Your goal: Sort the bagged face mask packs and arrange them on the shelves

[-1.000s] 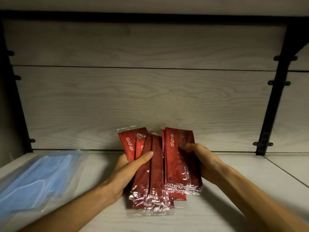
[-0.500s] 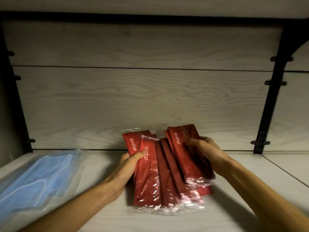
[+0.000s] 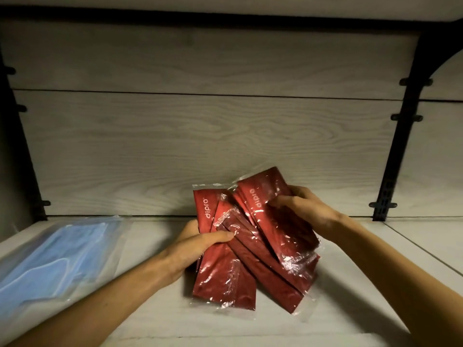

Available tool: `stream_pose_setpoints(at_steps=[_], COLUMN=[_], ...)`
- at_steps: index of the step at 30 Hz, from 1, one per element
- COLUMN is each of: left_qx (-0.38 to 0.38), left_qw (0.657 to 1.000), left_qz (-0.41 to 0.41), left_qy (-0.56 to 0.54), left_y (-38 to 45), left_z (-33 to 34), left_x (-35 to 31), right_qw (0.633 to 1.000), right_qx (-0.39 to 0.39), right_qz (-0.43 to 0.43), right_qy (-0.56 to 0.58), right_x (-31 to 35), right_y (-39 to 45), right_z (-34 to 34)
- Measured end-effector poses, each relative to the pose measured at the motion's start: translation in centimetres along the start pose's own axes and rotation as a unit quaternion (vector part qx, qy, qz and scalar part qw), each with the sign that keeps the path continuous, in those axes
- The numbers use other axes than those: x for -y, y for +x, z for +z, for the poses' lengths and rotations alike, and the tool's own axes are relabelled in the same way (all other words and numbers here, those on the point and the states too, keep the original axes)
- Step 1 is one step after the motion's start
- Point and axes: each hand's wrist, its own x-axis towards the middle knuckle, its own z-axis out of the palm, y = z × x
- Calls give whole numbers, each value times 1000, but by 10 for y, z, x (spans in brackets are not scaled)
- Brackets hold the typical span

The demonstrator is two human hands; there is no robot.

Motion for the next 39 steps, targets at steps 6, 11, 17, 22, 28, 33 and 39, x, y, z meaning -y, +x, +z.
stream_pose_setpoints(at_steps=[6,11,17,22,28,33,39], left_qx=[-89,-121,-145,-113,-136,-96,-49], left_qw=[995,991,982,986,986,992,995], left_qz=[-3,0,-19,-7,-3,15,-6], left_qy=[-34,-62,-120,-121,-101,-80,-85], left_y=[5,7,7,1,2,1,-4], left_z=[-2,-1,9,14,6,10,12], left_x=[2,3,4,0,3,3,-4], right_qw=[961,921,868,880,937,856,865], right_qx=[-108,-114,-193,-221,-327,-169,28], right_qz=[89,91,136,139,-50,-293,-98], right_qy=[237,361,437,398,112,-391,-491], right_x=[0,-1,-15,-13,-18,6,4], right_y=[-11,-21,-22,-39,-42,-29,-17], right_z=[-21,-17,27,63,38,-5,-10])
